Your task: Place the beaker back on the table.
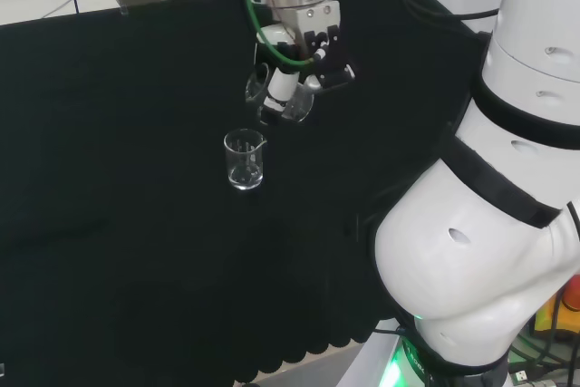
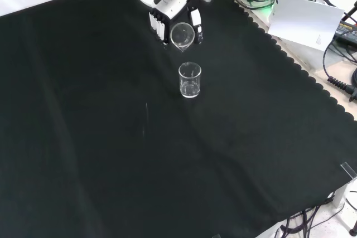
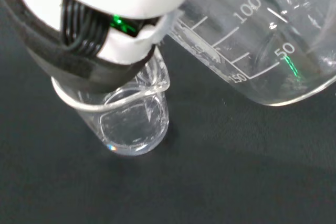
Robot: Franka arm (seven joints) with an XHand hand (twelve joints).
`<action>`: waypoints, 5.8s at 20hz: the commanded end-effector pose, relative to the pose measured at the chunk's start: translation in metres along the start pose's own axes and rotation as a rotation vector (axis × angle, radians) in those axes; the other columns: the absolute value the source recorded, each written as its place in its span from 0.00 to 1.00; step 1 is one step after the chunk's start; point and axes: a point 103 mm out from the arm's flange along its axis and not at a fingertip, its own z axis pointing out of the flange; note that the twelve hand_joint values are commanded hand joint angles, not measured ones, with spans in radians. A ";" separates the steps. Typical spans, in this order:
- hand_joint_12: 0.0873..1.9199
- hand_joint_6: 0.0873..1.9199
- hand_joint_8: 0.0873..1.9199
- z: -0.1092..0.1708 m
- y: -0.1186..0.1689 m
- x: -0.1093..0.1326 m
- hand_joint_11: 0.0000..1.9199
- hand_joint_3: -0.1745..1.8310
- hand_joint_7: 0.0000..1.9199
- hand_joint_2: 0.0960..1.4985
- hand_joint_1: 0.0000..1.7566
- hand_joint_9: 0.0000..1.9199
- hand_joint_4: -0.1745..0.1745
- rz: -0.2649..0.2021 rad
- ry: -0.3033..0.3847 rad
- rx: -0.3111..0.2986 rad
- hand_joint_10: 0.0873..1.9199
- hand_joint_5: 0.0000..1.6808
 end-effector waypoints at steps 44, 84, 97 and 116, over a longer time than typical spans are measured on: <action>0.38 0.28 0.26 0.082 0.128 -0.063 0.58 0.32 0.72 0.43 0.87 0.84 0.00 -0.265 0.625 -0.215 0.00 0.75; 0.38 0.31 0.28 0.114 0.154 -0.070 0.58 0.20 0.67 0.53 0.83 0.80 0.12 -0.232 0.633 -0.223 0.00 0.72; 0.68 0.39 0.34 0.102 0.145 -0.074 0.17 0.00 0.31 0.63 0.66 0.45 0.43 -0.253 0.597 -0.192 0.00 0.30; 0.71 0.28 0.34 0.100 0.144 -0.071 0.08 0.00 0.24 0.59 0.62 0.39 0.36 -0.182 0.490 -0.038 0.00 0.22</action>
